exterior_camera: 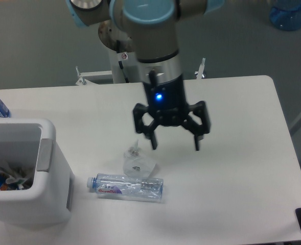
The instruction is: Open the trash can
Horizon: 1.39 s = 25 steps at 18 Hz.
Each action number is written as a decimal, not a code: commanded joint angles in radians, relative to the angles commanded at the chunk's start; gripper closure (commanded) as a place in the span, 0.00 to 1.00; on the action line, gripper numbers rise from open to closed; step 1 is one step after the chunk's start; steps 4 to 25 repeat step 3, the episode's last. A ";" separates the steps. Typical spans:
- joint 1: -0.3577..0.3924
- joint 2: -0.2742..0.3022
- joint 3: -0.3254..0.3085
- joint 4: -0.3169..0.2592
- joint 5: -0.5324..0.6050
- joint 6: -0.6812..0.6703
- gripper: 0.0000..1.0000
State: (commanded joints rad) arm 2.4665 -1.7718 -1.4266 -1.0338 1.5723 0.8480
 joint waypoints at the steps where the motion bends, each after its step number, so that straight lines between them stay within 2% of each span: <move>1: 0.009 0.000 0.000 -0.006 0.000 0.015 0.00; 25: 0.018 0.003 -0.002 -0.011 0.000 0.026 0.00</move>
